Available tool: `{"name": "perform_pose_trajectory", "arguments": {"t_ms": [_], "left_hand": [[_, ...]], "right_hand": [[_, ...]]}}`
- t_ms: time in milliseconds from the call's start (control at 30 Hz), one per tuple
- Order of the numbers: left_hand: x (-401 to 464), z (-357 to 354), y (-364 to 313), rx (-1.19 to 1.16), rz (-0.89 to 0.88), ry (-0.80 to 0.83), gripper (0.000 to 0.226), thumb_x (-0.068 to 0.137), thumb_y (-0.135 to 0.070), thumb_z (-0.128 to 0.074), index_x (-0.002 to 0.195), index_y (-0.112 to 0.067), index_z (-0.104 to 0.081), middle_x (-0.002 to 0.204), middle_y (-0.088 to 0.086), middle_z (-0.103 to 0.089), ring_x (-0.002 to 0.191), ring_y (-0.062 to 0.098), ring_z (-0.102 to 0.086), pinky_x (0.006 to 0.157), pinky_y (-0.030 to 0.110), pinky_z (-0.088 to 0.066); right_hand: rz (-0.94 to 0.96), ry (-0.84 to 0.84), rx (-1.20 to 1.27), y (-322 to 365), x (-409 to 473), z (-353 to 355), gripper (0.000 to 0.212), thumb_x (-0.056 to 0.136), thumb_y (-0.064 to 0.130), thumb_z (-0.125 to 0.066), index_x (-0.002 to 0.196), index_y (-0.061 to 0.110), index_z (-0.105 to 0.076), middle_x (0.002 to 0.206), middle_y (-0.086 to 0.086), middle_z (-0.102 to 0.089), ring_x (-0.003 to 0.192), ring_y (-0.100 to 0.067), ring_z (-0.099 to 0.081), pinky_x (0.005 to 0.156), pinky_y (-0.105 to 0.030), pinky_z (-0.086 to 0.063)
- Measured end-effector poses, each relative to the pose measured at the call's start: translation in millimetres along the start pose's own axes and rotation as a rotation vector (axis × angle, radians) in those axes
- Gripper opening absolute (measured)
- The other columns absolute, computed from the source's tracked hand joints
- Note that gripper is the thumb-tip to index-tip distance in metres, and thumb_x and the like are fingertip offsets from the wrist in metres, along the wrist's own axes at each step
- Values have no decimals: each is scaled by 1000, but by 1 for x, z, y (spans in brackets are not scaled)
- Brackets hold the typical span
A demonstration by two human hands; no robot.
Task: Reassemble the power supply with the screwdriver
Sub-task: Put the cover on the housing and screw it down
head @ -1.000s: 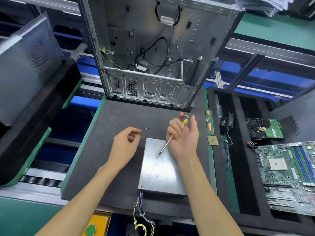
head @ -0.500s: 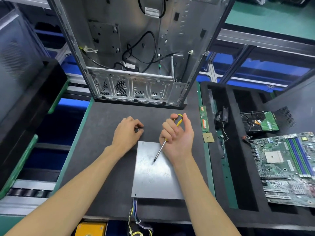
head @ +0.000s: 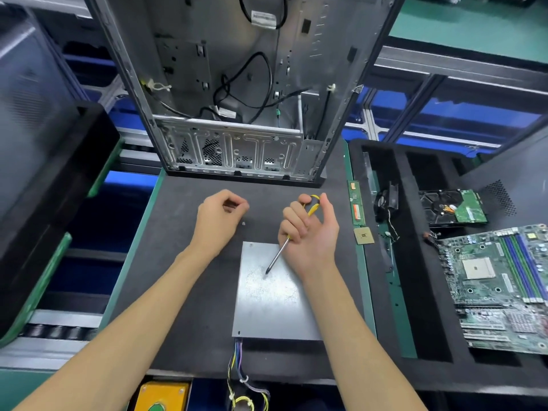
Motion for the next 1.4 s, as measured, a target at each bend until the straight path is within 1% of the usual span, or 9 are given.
{"name": "perform_pose_trajectory", "arguments": {"t_ms": [100, 167, 367, 533, 667, 867, 1033, 1167, 1400], "left_hand": [[-22, 12, -15, -301, 130, 13, 9, 85, -9, -79, 81, -16, -75, 72, -3, -74, 65, 7, -67, 65, 18, -55], [-43, 17, -24, -443, 186, 54, 3, 85, -7, -78, 86, -10, -77, 73, 5, -75, 64, 13, -68, 62, 19, -56], [-105, 20, -29, -539, 275, 125, 4, 88, -2, -74, 85, -2, -78, 73, 15, -73, 63, 21, -69, 60, 24, -57], [-129, 12, -25, -601, 344, 173, 12, 84, 1, -76, 95, -4, -76, 84, 19, -76, 74, 28, -75, 69, 27, -60], [-131, 11, -30, -658, 353, 151, 12, 85, 1, -76, 91, -9, -79, 86, 19, -77, 79, 32, -76, 70, 25, -59], [-133, 10, -37, -681, 332, 154, 11, 86, -3, -76, 90, -13, -80, 86, 18, -77, 79, 32, -77, 71, 23, -59], [-135, 11, -42, -593, 290, 145, 12, 85, -4, -77, 83, -15, -81, 79, 14, -77, 73, 29, -76, 68, 22, -58], [-136, 14, -47, -546, 246, 139, 14, 84, -4, -78, 80, -17, -80, 78, 12, -77, 71, 28, -76, 65, 21, -57], [-142, 14, -58, -463, 122, 120, 24, 85, -1, -76, 79, -24, -78, 79, 5, -76, 73, 22, -76, 67, 18, -56]], "right_hand": [[9, -7, 15, 1, -1, 1, 41, 98, 48, -53, 74, 15, -52, 54, 5, -27, 43, -10, -18, 38, -23, -16], [17, -16, 14, 2, -3, 2, 43, 97, 50, -54, 70, 18, -46, 54, 6, -23, 44, -10, -15, 40, -23, -12], [95, -61, 136, 6, -11, 6, 39, 95, 43, -48, 64, 21, -38, 52, 7, -18, 45, -12, -10, 43, -24, -8], [162, -93, 284, 12, -17, 6, 43, 95, 41, -43, 59, 19, -39, 47, 5, -21, 45, -13, -8, 39, -24, -9], [199, -109, 275, 13, -27, 3, 36, 87, 36, -48, 58, 19, -37, 47, 4, -21, 43, -14, -9, 35, -26, -13], [240, -110, 252, 15, -37, -3, 33, 84, 34, -49, 58, 18, -37, 47, 4, -20, 43, -14, -9, 35, -26, -13], [254, -130, 215, 17, -44, -6, 38, 91, 37, -43, 58, 19, -36, 48, 5, -18, 44, -14, -7, 36, -25, -10], [273, -115, 194, 17, -50, -12, 33, 83, 36, -49, 58, 19, -35, 47, 5, -19, 44, -14, -8, 35, -25, -12], [285, -92, 226, 17, -60, -16, 35, 86, 36, -46, 57, 19, -36, 46, 5, -20, 36, -14, -16, 31, -25, -16]]}}
Point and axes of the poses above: each hand's wrist, its own x-axis towards the middle knuckle, its own z-axis out of the back of the hand, y = z × x, the point moved 6 cm from there along x, towards the middle knuckle
